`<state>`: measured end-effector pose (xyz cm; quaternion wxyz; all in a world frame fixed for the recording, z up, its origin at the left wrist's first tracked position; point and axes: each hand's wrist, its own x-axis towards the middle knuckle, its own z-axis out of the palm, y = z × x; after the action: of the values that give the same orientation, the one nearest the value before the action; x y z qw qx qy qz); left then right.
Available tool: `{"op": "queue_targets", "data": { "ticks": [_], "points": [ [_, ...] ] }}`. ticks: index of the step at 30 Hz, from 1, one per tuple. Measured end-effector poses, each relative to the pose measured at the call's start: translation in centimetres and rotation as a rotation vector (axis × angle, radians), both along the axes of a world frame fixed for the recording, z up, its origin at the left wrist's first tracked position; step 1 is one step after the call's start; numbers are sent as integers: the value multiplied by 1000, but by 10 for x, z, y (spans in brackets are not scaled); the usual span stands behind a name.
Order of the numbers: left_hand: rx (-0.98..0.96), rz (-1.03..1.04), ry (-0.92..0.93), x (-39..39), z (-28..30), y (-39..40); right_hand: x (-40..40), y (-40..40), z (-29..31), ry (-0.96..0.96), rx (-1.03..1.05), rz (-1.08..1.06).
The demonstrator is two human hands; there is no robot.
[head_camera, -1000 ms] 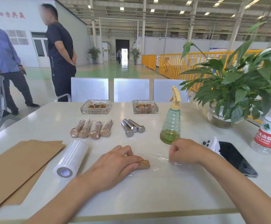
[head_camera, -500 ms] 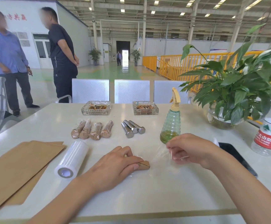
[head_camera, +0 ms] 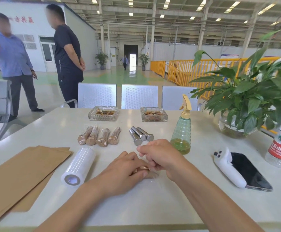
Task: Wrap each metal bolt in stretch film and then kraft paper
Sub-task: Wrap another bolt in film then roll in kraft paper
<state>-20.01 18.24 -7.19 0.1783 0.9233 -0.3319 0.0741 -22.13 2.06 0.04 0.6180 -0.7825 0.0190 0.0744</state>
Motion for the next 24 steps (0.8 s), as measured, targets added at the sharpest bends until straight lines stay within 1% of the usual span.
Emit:
{"op": "queue_targets", "data": {
  "ticks": [2, 3, 5, 8, 10, 11, 13, 15, 17, 19, 20, 24],
  "points": [
    [12, 32, 44, -3, 3, -1, -1, 1, -5, -27, 3, -29],
    [-54, 36, 111, -5, 5, 0, -1, 1, -7, -32, 11, -42],
    [-308, 59, 281, -5, 8, 1, -1, 1, -11, -24, 39, -53],
    [-719, 212, 487, 6, 8, 4, 0, 0, -12, 18, 68, -48],
    [-985, 271, 628, 11, 4, 6, 0, -1, -12, 31, 53, -32],
    [-1091, 280, 667, 9, 2, 7, 0, 0, -11, 34, 36, -18],
    [-1221, 313, 682, 2, 0, 13, 0, 1, -10, 45, 14, 7],
    [-1259, 380, 604, -8, -1, 19, 0, 0, -10, 55, 14, 6],
    [-1216, 442, 428, -23, 2, 25, 0, -2, -9, 58, 24, -6],
    [-1086, 488, 219, -42, 5, 26, 1, -5, -9, 53, 29, -14],
    [-1013, 491, 143, -50, 5, 25, 2, -6, -9, 50, 33, -20],
    [-770, 444, -9, -63, 7, 17, 3, -7, -5, 20, 22, -48]
  ]
}}
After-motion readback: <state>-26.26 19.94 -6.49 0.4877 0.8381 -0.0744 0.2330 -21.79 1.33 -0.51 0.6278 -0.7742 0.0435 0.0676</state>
